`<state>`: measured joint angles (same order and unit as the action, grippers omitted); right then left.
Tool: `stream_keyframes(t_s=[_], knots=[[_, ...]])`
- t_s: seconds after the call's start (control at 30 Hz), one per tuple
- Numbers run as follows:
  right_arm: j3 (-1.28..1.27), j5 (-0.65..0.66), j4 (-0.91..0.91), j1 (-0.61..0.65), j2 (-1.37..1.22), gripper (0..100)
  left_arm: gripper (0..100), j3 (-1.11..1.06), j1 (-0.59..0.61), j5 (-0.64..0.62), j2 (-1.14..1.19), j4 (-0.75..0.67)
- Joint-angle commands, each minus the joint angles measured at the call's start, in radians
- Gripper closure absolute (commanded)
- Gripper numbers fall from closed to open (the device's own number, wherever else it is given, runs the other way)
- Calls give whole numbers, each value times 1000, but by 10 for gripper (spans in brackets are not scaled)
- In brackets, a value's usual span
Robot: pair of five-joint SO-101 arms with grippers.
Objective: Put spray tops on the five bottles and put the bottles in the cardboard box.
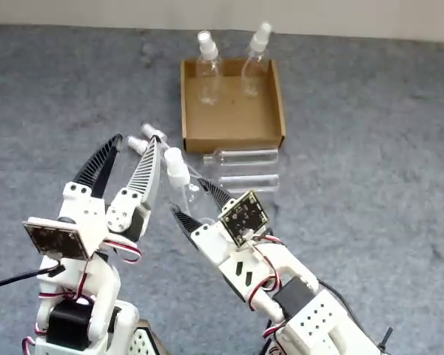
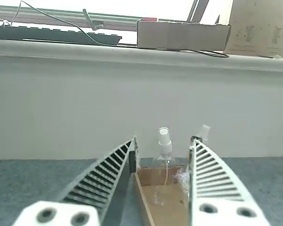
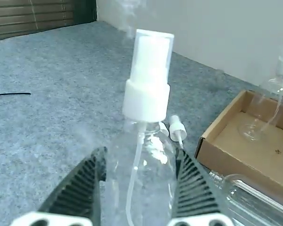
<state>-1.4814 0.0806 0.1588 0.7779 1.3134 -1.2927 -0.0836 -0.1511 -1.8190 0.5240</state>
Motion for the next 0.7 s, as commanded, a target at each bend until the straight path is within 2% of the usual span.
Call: stream_keyframes(t_s=[0.0,0.17,0.3,0.4,0.67], knots=[[18,-11,1,-12,30,994,860,16,-15,2,104,-40],[18,-11,1,-12,30,994,860,42,-18,0,219,-48],[18,-11,2,-12,30,994,859,33,-84,3,222,-37],[18,-11,2,-12,30,994,859,28,-111,6,222,9],[18,-11,2,-18,33,994,858,2,-73,9,222,129]])
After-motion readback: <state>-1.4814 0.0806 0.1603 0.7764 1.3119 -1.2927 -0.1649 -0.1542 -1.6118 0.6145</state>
